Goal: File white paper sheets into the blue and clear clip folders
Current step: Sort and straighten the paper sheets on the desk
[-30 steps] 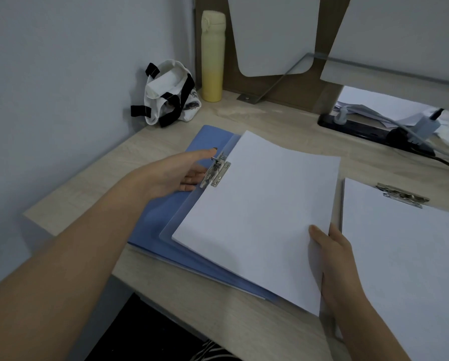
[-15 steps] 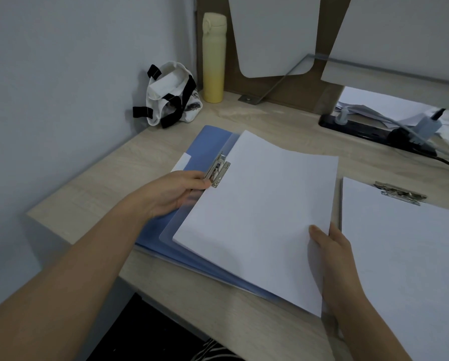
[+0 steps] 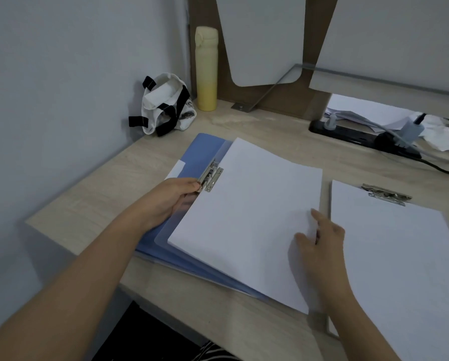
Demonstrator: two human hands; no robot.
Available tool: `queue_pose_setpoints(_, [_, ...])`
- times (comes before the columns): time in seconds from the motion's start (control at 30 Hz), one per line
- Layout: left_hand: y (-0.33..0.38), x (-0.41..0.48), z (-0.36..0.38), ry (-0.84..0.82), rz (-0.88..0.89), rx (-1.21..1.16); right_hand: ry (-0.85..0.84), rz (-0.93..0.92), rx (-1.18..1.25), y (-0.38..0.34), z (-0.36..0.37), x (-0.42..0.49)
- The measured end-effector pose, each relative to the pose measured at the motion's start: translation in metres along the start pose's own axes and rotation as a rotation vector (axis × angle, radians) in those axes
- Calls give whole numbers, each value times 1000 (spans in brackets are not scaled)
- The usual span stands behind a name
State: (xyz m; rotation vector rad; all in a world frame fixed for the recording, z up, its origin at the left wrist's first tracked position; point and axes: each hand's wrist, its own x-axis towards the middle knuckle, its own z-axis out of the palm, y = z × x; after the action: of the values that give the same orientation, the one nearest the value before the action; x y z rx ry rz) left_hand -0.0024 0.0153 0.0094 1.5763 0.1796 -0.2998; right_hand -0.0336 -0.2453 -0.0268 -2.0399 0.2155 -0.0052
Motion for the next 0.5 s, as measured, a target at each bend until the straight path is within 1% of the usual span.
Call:
queue_pose_setpoints(0.07, [7,-8,5,11,23,2,-46,-93,-211,3,-4,2])
queue_pose_setpoints(0.13, [16,-17,11,20,53,-5,-124,-168,-345,3,-9,2])
queue_pose_setpoints(0.2, [29,-29,20,31,57,-70,-203,-219,-438,0,-17,2])
queue_pose_setpoints(0.27, [48,-42,38,25,73,-135,-281,-209,-450,-6,-28,2])
queue_pose_setpoints(0.33, [67,-53,63,-12,160,-135,-359,-146,-364,-15,-42,2])
queue_pose_setpoints(0.4, [82,-62,95,-41,243,-79,-418,-85,-195,-25,-60,0])
queue_pose_setpoints(0.5, [92,-67,144,-64,335,70,-532,51,272,-36,-96,-6])
